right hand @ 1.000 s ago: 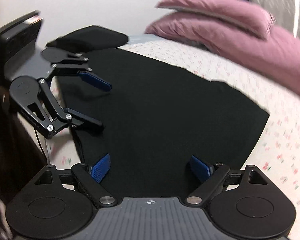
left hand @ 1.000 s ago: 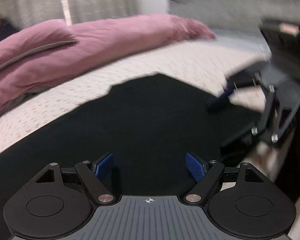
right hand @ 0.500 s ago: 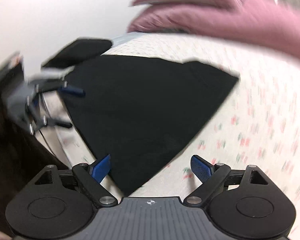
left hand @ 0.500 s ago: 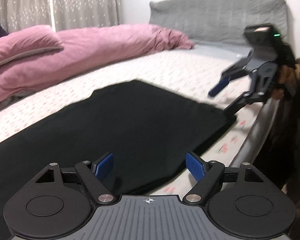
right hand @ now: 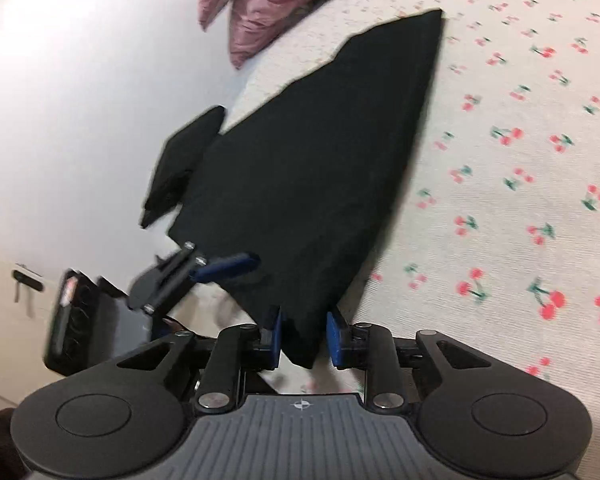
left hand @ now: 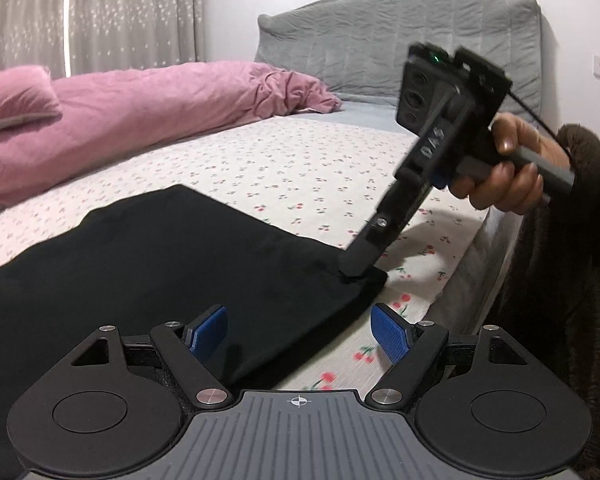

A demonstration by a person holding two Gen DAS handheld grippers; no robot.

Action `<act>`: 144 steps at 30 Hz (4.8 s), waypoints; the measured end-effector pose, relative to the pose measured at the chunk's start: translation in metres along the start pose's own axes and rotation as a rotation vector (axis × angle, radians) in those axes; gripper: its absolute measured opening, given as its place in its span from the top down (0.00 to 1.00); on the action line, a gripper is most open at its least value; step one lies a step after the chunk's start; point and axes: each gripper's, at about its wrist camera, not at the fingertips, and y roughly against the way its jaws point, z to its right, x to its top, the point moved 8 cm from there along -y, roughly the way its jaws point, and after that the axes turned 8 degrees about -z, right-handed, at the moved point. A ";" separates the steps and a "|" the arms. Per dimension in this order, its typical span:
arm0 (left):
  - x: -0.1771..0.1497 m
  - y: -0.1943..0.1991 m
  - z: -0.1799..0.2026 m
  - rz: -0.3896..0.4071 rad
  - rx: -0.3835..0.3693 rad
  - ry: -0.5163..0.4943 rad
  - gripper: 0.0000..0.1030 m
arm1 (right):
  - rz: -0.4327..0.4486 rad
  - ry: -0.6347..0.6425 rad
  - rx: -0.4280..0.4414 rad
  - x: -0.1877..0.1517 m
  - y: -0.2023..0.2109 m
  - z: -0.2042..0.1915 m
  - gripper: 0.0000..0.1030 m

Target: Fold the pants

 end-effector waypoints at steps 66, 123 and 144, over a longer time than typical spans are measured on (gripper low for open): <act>-0.026 0.127 -0.128 0.428 0.541 0.808 0.99 | 0.306 0.081 -0.112 0.238 -0.148 -0.131 0.96; -0.140 0.144 -0.365 -0.044 0.123 1.121 0.34 | 0.127 -0.107 0.034 0.143 -0.189 -0.081 0.38; -0.115 0.112 -0.339 -0.053 0.030 1.179 0.80 | 0.256 -0.133 -0.004 0.159 -0.185 -0.092 0.87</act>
